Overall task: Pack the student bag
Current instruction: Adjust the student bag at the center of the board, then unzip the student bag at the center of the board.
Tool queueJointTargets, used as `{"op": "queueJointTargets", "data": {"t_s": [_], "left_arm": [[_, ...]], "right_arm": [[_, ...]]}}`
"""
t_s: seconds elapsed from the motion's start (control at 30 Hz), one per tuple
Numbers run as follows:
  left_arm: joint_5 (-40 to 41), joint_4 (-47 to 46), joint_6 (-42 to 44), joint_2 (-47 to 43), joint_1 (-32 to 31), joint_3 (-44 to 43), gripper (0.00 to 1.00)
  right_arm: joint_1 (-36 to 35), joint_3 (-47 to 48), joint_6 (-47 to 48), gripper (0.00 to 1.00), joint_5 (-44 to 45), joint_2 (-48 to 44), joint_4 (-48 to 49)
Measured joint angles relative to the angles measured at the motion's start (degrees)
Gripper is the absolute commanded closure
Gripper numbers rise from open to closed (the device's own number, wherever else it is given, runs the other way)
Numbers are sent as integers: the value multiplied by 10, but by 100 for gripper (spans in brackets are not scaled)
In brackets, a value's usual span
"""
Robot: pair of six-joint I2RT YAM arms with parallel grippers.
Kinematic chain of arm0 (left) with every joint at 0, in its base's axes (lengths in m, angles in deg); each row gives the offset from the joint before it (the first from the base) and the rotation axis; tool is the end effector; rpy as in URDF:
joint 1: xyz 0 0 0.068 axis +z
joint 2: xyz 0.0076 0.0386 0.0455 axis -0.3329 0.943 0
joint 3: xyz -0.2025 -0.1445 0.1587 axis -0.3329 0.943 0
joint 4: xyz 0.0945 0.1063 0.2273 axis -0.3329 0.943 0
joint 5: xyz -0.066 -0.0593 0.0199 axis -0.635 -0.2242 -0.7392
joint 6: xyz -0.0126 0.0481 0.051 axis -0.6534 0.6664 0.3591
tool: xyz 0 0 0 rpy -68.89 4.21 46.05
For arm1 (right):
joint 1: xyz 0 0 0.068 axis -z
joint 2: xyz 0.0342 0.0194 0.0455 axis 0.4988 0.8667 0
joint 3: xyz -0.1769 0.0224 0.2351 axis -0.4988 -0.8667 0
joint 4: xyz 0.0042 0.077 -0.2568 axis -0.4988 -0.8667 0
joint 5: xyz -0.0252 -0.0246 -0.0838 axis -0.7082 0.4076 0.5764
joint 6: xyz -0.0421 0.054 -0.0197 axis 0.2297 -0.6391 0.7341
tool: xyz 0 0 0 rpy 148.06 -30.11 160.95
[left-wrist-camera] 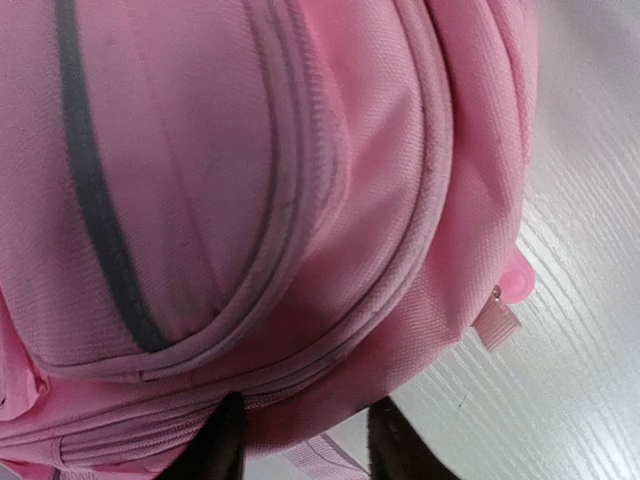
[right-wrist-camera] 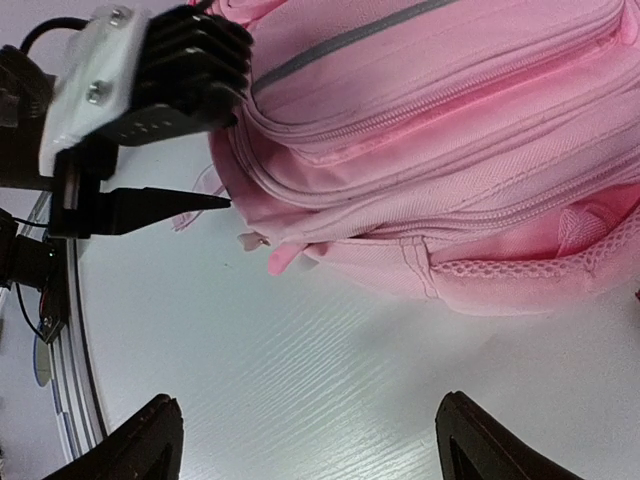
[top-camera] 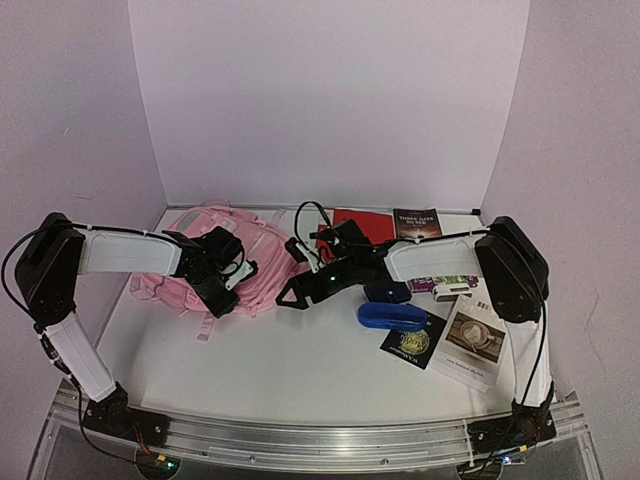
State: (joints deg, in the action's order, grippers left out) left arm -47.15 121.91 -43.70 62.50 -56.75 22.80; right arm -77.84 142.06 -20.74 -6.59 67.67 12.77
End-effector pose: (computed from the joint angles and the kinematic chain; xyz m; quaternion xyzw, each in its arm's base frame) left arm 0.2714 -0.1935 0.1701 0.4031 0.8933 0.0521 0.1919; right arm 0.3183 0.3998 0.1764 -0.3949 0.7769 0.4252 0.2445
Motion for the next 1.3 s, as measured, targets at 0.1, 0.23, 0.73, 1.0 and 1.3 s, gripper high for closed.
{"op": "queueJointTargets", "data": {"t_s": [0.1,0.23,0.73,1.0,1.3], "left_arm": [[-5,-3,-8,11,0,0,90],[-13,-3,-27,2,-1,-2,100],[-91,36,-105,-79,2,-61,100],[-133,44,-136,-79,2,-69,100],[-147,37,-153,-79,5,-69,100]], "right_arm": [[0,-5,-1,20,8,0,13],[-2,-7,2,23,28,0,16],[-60,-5,48,34,152,0,19],[-81,38,47,36,245,9,18],[-85,97,50,62,331,54,13]]}}
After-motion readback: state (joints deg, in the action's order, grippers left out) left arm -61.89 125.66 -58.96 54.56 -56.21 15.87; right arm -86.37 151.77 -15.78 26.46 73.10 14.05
